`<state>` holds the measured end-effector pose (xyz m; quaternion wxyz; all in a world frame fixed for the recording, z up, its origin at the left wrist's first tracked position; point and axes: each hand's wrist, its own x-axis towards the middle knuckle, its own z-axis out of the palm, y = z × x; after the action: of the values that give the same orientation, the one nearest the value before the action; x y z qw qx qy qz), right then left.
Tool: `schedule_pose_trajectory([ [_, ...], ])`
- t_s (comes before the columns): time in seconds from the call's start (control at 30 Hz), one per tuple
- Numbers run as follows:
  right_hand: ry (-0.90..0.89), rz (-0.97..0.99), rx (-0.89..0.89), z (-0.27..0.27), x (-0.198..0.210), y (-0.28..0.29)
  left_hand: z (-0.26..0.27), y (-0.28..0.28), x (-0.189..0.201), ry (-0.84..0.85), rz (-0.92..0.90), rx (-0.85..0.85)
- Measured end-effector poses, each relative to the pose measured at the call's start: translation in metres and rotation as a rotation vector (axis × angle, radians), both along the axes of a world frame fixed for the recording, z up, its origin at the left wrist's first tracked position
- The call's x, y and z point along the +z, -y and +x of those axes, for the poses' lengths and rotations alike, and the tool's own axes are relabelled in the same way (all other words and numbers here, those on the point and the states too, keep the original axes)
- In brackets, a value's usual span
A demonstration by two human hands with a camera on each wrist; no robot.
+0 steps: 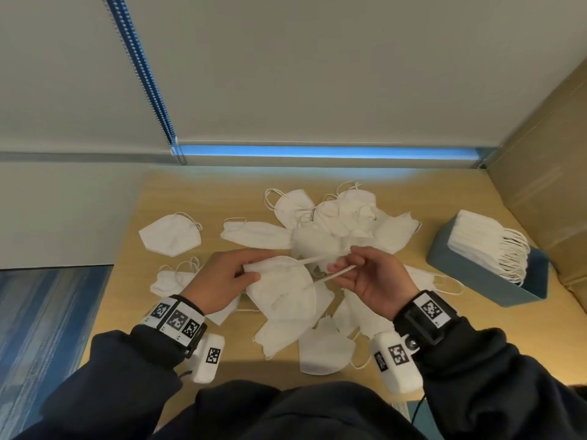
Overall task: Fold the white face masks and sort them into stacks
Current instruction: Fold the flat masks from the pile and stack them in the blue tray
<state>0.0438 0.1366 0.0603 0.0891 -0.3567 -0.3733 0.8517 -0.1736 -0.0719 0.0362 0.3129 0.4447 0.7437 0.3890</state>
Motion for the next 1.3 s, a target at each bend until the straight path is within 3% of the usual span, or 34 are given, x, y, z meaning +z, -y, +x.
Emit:
schedule_pose_trajectory([
  [0.07,0.005,0.056,0.084,0.009,0.004,-0.008,0.011,-0.016,0.001,0.030,0.002,0.008],
  [0.13,0.106,0.342,0.153,0.020,0.004,-0.016,0.021,-0.036,0.002,0.034,0.014,-0.014],
  [0.2,0.160,0.454,0.071,0.038,0.007,-0.035,0.027,-0.053,0.005,-0.017,0.000,-0.042],
  [0.3,0.198,0.421,-0.131,0.079,0.015,-0.078,0.032,-0.080,0.012,-0.087,-0.027,-0.042],
  [0.37,0.189,0.484,-0.168,0.105,0.021,-0.101,0.048,-0.110,0.021,-0.159,-0.011,-0.069],
  [0.6,0.150,0.658,-0.272,0.173,0.050,-0.170,0.137,-0.253,0.048,-0.416,0.281,-0.250],
  [0.83,0.303,0.632,-0.353,0.244,0.030,-0.218,0.204,-0.352,0.030,-0.513,0.176,-0.446],
  [1.1,0.234,0.641,-0.435,0.255,0.021,-0.246,0.221,-0.386,0.023,-0.582,0.253,-0.385],
  [1.3,0.370,0.640,-0.107,0.271,-0.001,-0.250,0.228,-0.371,-0.012,-0.698,0.059,-0.585],
])
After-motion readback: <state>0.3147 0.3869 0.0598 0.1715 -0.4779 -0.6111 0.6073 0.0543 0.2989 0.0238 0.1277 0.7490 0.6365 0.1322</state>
